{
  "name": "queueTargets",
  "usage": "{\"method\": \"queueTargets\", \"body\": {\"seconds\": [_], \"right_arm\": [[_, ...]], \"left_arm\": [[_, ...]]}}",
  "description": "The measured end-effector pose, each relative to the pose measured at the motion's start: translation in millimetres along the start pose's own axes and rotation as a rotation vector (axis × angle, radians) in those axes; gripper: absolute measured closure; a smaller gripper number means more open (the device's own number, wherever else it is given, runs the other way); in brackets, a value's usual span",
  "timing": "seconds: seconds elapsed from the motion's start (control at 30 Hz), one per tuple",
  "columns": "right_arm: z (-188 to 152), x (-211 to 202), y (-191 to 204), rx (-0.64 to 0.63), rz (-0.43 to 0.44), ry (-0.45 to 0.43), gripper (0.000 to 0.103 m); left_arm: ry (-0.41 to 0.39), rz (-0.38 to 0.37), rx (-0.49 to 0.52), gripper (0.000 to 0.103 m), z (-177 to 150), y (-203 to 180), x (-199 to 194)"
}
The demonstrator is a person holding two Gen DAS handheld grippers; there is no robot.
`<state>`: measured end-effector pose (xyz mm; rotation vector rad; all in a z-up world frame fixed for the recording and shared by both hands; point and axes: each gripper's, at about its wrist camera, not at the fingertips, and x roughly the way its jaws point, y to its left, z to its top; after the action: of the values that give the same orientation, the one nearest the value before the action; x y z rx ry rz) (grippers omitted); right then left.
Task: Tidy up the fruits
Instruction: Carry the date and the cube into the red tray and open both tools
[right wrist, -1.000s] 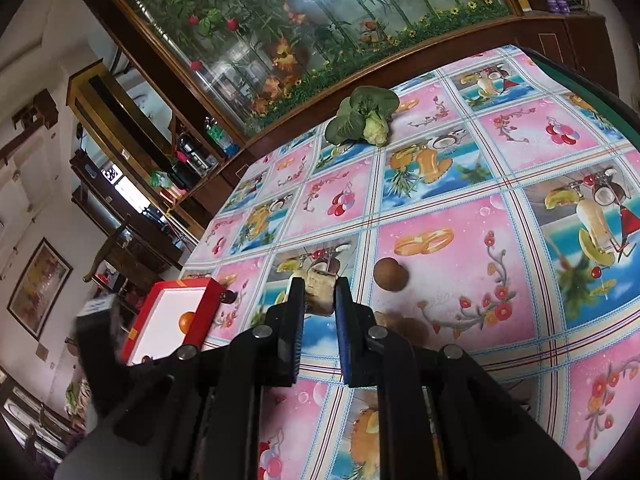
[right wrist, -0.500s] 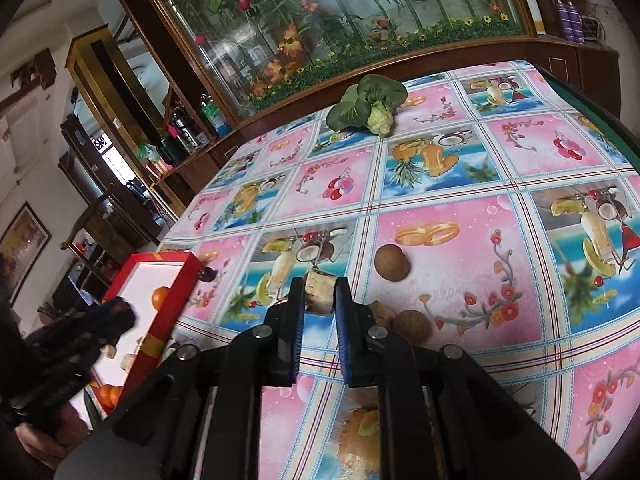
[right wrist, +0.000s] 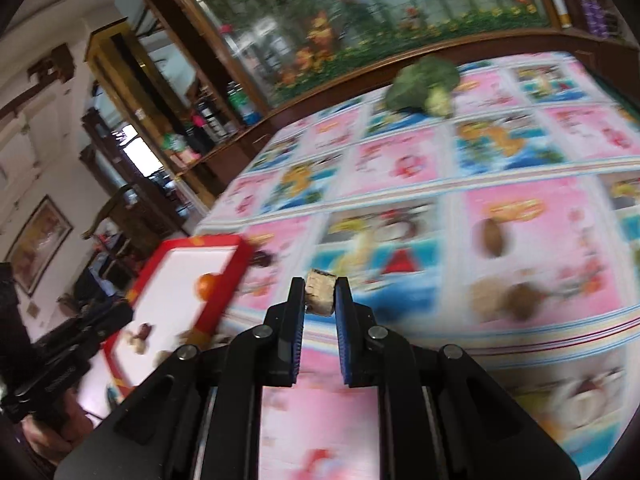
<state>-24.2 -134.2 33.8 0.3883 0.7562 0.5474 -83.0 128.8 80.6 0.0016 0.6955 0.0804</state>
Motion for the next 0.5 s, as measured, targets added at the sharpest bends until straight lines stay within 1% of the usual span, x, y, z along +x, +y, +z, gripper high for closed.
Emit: {"method": "queueTargets", "body": {"seconds": [0.13,0.23,0.37,0.5], "right_arm": [[-7,22,38,-0.028,0.08,0.025,0.086],[-12,36,66,-0.055,0.138,0.041,0.086],[-19,60,107,-0.109,0.19,0.086,0.086],[-32,83,146,-0.182,0.22,0.136,0.086]], "left_arm": [[0.005,0.074,-0.064,0.077,-4,42,0],[-0.005,0.118,-0.096,0.077,-3,64,-1],[-0.02,0.171,-0.115,0.077,-2,84,-1],[0.002,0.176,-0.117,0.077,-8,90,7]]}}
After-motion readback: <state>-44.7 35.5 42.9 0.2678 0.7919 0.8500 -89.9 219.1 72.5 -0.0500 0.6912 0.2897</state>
